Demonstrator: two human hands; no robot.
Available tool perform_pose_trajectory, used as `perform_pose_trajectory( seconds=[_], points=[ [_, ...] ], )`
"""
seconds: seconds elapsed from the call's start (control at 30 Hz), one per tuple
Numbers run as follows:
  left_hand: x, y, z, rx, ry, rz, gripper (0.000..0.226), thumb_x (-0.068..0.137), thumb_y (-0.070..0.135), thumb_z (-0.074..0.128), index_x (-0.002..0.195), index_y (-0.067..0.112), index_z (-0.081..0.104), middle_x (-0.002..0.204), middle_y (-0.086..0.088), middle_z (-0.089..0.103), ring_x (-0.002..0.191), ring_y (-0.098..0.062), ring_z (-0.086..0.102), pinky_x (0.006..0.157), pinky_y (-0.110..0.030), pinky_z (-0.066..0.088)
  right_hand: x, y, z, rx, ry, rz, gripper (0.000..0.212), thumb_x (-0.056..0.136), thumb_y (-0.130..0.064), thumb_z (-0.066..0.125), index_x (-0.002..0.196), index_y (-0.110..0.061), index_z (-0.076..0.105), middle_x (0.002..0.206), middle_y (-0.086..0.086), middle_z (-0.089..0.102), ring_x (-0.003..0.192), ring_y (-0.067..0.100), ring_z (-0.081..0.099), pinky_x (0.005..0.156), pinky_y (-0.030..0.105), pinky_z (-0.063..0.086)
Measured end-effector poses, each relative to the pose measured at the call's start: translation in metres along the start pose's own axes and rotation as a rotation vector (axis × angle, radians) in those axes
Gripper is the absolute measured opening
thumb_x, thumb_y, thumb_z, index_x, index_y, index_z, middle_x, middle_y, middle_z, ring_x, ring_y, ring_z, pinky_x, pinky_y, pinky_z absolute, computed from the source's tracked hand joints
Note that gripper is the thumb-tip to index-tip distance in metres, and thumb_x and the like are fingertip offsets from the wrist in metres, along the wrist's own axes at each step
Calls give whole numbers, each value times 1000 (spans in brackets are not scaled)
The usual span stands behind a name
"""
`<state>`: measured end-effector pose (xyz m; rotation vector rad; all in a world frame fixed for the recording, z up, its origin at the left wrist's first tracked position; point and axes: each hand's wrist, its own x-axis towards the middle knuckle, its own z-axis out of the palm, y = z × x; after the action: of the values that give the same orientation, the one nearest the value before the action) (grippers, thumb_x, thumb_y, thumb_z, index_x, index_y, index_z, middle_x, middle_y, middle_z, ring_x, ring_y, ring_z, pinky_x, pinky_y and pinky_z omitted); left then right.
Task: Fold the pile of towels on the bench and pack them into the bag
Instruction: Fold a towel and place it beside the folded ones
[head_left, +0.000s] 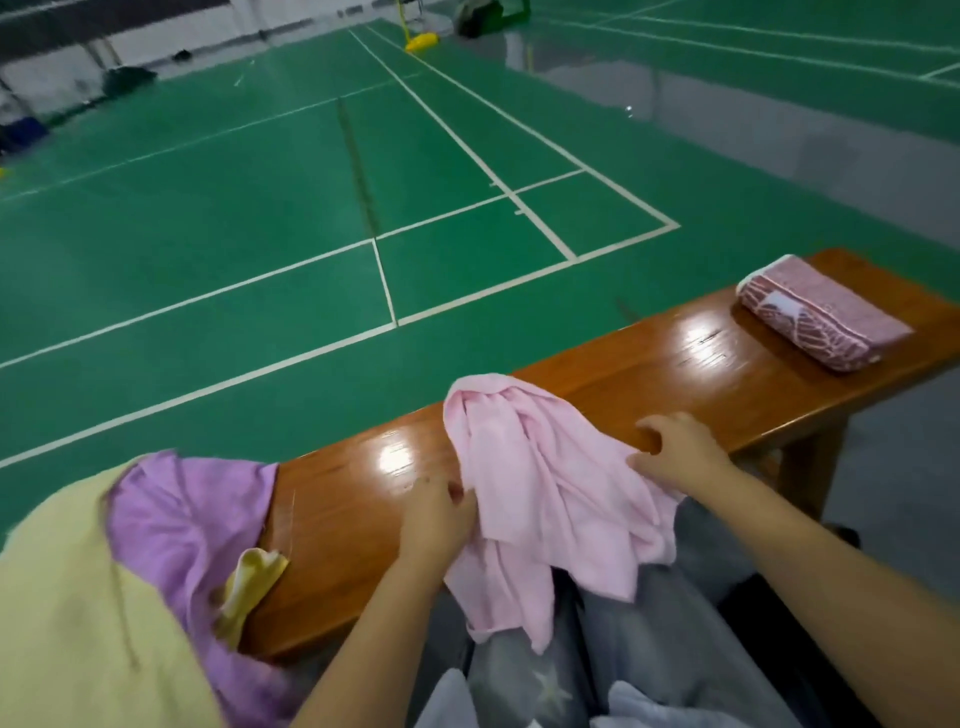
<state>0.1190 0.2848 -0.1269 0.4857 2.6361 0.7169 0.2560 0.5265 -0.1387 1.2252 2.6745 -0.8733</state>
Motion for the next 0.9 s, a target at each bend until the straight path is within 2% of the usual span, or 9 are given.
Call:
perform_pose_trajectory(
  seconds=[0.07, 0.13, 0.27, 0.4, 0.5, 0.6, 0.73, 0.83, 0.9],
  points=[
    [-11, -3, 8, -25, -19, -10, 18, 94, 33, 57, 94, 15, 58, 82, 2, 58, 66, -7, 52, 52, -17, 37, -15, -1, 13, 35, 127, -88, 44, 86, -35, 65, 127, -20, 57, 138, 7, 45, 122, 27, 44, 99, 40, 42],
    [-14, -8, 12, 18, -67, -17, 13, 91, 29, 61, 88, 17, 57, 79, 3, 55, 66, -8, 51, 53, -17, 36, -30, -3, 27, 42, 176, -150, 39, 84, -35, 68, 120, -19, 64, 131, 6, 49, 116, 26, 44, 95, 37, 41],
    [-16, -8, 7, 94, -114, 32, 15, 91, 18, 58, 77, 19, 54, 75, 2, 54, 65, -9, 49, 55, -19, 34, -43, -5, 45, -32, 60, -98, 38, 85, -40, 67, 117, -19, 63, 124, 3, 47, 116, 23, 43, 93, 34, 41],
    [-18, -3, -19, -95, -94, -34, 16, 98, 29, 51, 98, 16, 59, 89, 1, 61, 80, -14, 58, 64, -23, 45, -39, -9, 31, 156, 67, -61, 13, 91, -24, 62, 88, -14, 54, 100, 7, 55, 86, 21, 54, 73, 32, 48],
    [-18, -2, -49, -201, -33, -42, 20, 101, 32, 44, 95, 17, 56, 88, 1, 59, 85, -17, 58, 67, -25, 47, -37, -14, 9, 313, 82, -25, 14, 95, -21, 56, 86, -13, 47, 81, 3, 54, 68, 15, 49, 55, 26, 39],
    [-13, 0, -79, -366, 86, -73, 16, 103, 30, 40, 95, 21, 51, 84, 9, 49, 87, -16, 48, 74, -27, 41, -32, -25, -10, 402, 149, -31, 10, 94, -17, 56, 91, -11, 50, 80, -1, 51, 70, 13, 47, 54, 22, 34],
    [12, -17, -96, -123, 123, -87, 27, 102, 26, 43, 112, 7, 59, 91, -3, 61, 74, -16, 49, 62, -27, 35, -28, -50, -30, 509, 273, -81, 8, 91, -15, 61, 93, -10, 55, 85, -3, 54, 75, 10, 49, 56, 18, 36],
    [24, -44, -86, 39, 117, -111, 36, 98, 27, 51, 129, 8, 54, 127, -12, 59, 104, -25, 54, 85, -34, 44, -31, -73, -33, 585, 338, -137, 8, 92, -16, 60, 94, -10, 55, 86, -4, 55, 73, 7, 49, 56, 16, 36],
    [18, -52, -75, 40, 159, -98, 41, 95, 35, 56, 127, 9, 54, 128, -11, 56, 106, -24, 54, 88, -34, 44, -32, -89, -23, 633, 274, -182, 13, 91, -18, 62, 100, -11, 56, 91, -3, 57, 79, 10, 53, 65, 17, 42]
  ],
)
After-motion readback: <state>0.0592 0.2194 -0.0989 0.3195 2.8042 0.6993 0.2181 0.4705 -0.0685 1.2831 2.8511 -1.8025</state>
